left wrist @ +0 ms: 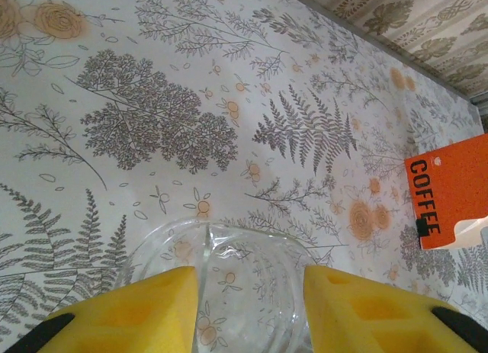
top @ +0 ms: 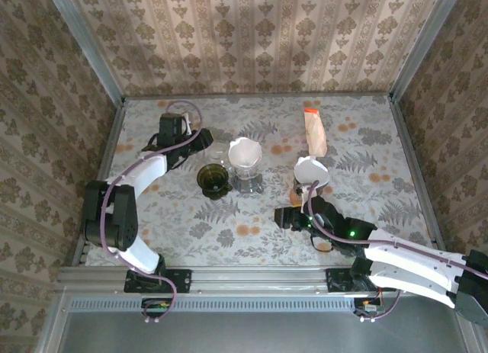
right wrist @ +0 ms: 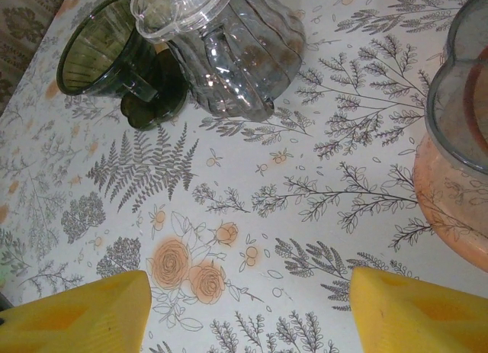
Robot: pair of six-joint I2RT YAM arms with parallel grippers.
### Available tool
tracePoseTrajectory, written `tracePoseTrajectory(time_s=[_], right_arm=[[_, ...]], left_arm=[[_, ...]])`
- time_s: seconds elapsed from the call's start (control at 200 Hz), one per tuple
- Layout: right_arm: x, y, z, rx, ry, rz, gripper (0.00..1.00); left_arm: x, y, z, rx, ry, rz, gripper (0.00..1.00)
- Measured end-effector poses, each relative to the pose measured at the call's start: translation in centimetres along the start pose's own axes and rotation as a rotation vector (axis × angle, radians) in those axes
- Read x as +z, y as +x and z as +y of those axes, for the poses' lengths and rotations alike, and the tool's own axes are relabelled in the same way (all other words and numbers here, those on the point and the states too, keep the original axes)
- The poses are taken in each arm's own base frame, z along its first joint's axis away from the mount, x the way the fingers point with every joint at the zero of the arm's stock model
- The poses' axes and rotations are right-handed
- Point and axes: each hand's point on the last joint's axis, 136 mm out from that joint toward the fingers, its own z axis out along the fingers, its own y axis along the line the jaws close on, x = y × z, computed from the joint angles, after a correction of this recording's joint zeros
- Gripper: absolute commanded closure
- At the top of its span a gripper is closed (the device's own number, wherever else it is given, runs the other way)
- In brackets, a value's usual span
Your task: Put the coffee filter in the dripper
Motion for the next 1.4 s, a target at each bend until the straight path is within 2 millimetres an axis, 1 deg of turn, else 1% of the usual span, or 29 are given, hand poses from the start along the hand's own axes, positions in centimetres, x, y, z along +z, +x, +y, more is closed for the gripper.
tracePoseTrajectory(time_s=[0.08, 0.23, 0.285, 0.385, 0.5, 0.625, 0.855, 1.2, 1.315, 1.4], right_arm=[[0.0, 0.0, 0.0, 0.000, 0.000, 0.000, 0.29], [0.0, 0.1, -0.1, -0.001, 0.000, 0.001, 0.28], [-0.1, 0.1, -0.1, -0.001, 0.000, 0.000, 0.28], [-0.2, 0.1, -0.2, 0.000, 0.002, -0.004, 0.28], [-0.3, 0.1, -0.3, 0.000, 0.005, -0.006, 0.28], [-0.3, 0.1, -0.5, -0.002, 0.009, -0.006, 0.27], [-0.3, 0.2, -0.7, 0.000, 0.017, -0.003, 0.27], [-0.3, 0.0, -1.0, 0.002, 0.024, -0.007, 0.27], [-0.3, 0.0, -1.0, 0.003, 0.024, -0.010, 0.27], [-0.4, -0.2, -1.0, 0.006, 0.023, -0.015, 0.27]], left_arm=[[0.5, 0.6, 0.5, 0.003, -0.019, 0.019, 0.57], [1.4, 1.8, 1.1, 0.027, -0.076, 0.068, 0.63], [1.7, 1.7, 1.1, 0.039, -0.089, 0.074, 0.64], [2.2, 1.3, 1.2, 0.059, -0.107, 0.077, 0.71], [2.7, 1.1, 1.3, 0.073, -0.121, 0.086, 0.77], [3.0, 1.1, 1.8, 0.086, -0.150, 0.096, 0.80], [3.6, 2.0, 2.7, 0.103, -0.187, 0.136, 0.82], [3.3, 1.6, 3.4, 0.132, -0.236, 0.135, 0.99], [2.9, 1.3, 4.1, 0.127, -0.255, 0.135, 1.00], [2.0, 1.0, 5.1, 0.115, -0.281, 0.132, 1.00]])
